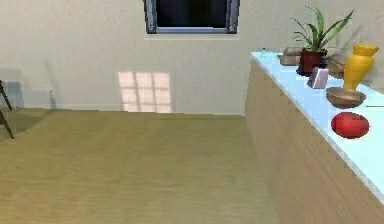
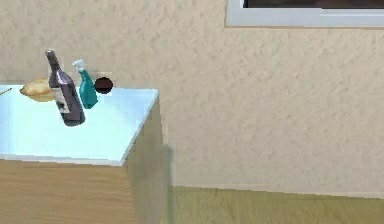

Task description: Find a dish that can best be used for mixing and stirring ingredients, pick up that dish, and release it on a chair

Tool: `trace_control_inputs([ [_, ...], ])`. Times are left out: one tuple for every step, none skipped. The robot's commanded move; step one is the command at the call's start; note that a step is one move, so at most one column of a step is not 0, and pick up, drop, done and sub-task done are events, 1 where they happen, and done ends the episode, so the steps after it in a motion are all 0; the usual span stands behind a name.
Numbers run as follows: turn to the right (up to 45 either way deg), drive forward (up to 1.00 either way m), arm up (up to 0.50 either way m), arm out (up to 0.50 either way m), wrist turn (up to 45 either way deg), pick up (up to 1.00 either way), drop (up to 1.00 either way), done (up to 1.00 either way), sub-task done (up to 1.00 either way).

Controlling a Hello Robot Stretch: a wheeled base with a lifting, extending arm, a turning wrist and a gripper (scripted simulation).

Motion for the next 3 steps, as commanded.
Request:
trace_control_inputs([
  [0.0,0.5,0.0,0.0,0.0,0.0,0.0,0.0,0.0],
  [-30.0,0.0,0.0,0.0,0.0,0.0,0.0,0.0,0.0],
  [45.0,0.0,0.0,0.0,0.0,0.0,0.0,0.0,0.0],
])
